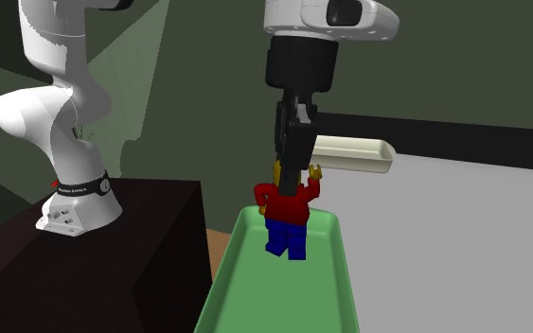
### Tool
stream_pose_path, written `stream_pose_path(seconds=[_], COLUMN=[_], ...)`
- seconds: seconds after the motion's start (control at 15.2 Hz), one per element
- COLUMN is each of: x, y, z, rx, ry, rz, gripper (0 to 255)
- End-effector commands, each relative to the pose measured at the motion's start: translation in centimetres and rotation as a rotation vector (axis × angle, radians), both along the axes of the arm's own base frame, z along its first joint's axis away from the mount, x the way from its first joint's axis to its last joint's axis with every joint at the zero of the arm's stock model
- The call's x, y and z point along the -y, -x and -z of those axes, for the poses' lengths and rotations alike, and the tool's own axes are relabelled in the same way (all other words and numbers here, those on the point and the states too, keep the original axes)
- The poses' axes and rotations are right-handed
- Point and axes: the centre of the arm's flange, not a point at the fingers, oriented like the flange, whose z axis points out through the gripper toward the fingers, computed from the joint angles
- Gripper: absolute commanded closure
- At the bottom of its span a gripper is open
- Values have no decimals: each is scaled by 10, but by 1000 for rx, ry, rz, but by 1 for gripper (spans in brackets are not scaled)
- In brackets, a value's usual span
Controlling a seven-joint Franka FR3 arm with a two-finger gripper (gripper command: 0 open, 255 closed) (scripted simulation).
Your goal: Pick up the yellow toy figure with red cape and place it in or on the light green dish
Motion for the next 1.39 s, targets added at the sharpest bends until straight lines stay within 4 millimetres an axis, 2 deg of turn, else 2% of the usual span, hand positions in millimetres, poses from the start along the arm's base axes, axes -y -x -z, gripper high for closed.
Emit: stream_pose_path(seconds=[0.0,0.2,0.26,0.59,0.86,1.32], x=[0,0,0,0,-4,-4], y=[0,0,0,0,-4,-4], z=[0,0,0,0,-50,-50], rx=[1,1,1,1,1,1], ry=[0,0,0,0,0,0], rz=[0,0,0,0,0,0], gripper=[255,255,0,0,0,0])
